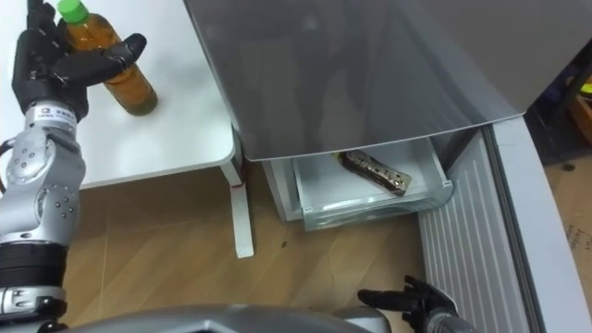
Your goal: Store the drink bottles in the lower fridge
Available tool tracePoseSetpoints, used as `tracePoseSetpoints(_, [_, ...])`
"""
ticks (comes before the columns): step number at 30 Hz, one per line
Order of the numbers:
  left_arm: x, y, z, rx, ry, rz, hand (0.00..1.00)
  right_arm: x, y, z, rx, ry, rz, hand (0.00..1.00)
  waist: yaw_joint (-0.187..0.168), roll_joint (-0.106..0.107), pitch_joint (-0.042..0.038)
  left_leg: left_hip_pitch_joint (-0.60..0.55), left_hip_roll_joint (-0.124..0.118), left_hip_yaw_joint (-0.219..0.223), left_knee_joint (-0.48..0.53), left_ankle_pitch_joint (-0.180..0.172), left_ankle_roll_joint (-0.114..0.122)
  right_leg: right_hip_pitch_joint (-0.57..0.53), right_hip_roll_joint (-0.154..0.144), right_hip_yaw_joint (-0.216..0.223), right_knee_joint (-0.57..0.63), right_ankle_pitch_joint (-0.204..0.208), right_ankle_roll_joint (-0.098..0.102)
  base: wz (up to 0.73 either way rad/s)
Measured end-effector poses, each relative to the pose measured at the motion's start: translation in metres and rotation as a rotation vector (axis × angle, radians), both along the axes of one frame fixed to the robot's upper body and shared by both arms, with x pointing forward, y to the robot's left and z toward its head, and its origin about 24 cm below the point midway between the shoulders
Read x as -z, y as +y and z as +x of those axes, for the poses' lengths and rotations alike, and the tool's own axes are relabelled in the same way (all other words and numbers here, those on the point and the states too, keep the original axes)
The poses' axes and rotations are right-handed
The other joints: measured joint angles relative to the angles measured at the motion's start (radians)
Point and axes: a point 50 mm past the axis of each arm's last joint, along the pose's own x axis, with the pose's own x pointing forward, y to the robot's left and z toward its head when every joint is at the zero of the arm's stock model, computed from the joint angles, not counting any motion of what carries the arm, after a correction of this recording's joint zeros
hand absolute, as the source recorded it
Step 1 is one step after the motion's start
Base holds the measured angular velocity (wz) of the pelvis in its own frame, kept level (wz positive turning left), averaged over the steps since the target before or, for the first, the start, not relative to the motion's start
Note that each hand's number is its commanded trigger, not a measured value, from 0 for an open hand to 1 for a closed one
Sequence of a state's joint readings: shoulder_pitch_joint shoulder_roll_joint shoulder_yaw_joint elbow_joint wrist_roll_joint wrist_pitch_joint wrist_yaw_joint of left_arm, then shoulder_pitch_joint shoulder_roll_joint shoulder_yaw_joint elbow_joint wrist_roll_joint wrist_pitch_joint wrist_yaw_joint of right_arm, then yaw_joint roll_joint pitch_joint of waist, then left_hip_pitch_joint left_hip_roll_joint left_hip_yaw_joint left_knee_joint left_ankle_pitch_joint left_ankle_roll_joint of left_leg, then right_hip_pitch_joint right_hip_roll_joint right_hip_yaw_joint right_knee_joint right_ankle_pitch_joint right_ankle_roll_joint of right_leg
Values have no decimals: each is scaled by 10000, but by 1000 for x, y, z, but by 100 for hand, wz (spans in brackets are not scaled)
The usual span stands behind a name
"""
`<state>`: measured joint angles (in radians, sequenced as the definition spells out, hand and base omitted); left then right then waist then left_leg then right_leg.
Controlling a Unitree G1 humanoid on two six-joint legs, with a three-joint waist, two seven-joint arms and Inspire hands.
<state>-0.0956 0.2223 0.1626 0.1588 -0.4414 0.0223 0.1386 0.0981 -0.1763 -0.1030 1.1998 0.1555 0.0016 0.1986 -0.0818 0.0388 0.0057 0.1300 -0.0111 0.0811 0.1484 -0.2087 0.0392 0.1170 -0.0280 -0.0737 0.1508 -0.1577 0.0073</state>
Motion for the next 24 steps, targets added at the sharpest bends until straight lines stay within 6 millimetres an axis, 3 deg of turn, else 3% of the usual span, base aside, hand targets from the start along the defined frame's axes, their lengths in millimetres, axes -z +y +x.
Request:
tracePoseSetpoints(1, [0,0,0,27,35,-7,21,0,0,0,-18,-9,-1,0,-2,1,-1,0,0,0,0,0,1,0,0,0,0,0,0,0])
tracePoseSetpoints(2, [1,0,0,51,64,-13,47,0,0,0,-42,-9,-8,0,-1,2,-2,2,0,1,0,0,1,0,0,1,0,0,0,0])
tracePoseSetpoints(4, [1,0,0,74,139,-27,79,0,0,0,-50,-6,-11,0,-2,6,-5,4,0,1,0,-1,1,0,-1,1,1,0,0,0])
tracePoseSetpoints(5, [2,-1,0,80,168,-31,100,0,0,0,-32,1,-8,0,-1,9,-7,4,0,0,0,-1,1,0,-1,2,1,0,0,0])
tracePoseSetpoints(24, [17,-1,-2,392,1229,-27,100,0,-2,0,189,72,87,0,-73,33,-24,-18,1,-4,20,0,1,-58,0,14,7,0,0,0])
